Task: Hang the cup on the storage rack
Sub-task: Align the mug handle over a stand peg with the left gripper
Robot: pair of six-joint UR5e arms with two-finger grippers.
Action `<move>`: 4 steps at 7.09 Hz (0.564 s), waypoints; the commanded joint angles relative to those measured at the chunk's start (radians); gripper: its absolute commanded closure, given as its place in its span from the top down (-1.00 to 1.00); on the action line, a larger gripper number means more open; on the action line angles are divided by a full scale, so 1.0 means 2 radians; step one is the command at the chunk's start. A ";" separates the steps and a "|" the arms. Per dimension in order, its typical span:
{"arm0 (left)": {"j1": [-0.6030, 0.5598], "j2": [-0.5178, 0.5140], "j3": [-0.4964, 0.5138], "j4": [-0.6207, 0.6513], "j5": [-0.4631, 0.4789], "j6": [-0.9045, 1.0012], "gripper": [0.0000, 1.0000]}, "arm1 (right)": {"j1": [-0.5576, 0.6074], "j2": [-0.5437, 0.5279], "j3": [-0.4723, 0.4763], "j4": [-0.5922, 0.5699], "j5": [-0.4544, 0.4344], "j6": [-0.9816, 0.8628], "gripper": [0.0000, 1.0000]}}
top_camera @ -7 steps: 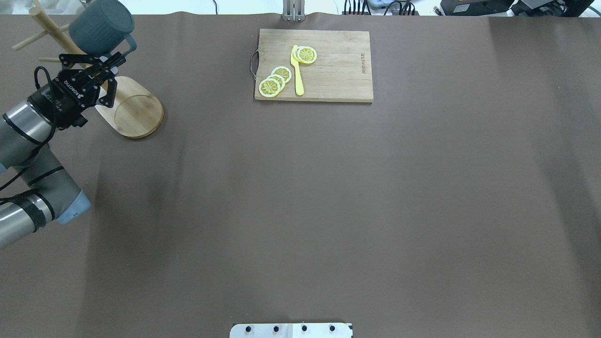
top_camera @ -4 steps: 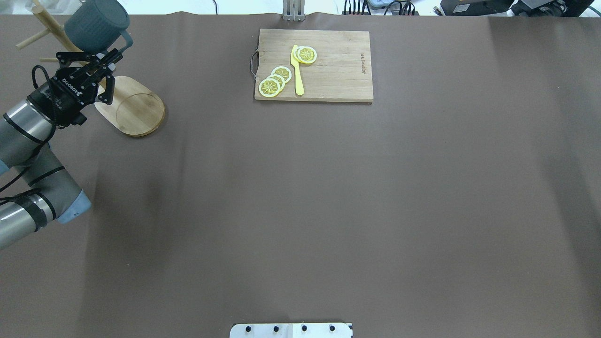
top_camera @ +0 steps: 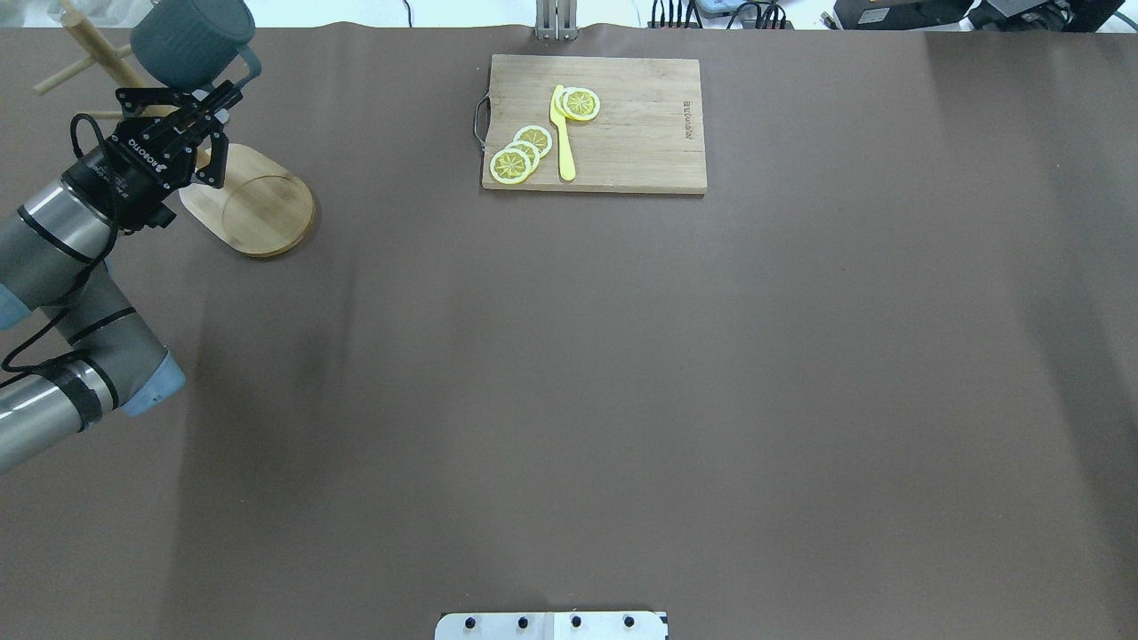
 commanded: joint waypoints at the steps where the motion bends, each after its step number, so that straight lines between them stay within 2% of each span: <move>1: 0.001 -0.009 -0.001 0.011 0.008 0.004 -1.00 | 0.000 0.000 0.000 0.000 0.000 0.000 1.00; 4: -0.005 -0.009 0.002 0.026 0.014 -0.001 -1.00 | 0.000 0.002 0.000 0.000 0.000 0.000 1.00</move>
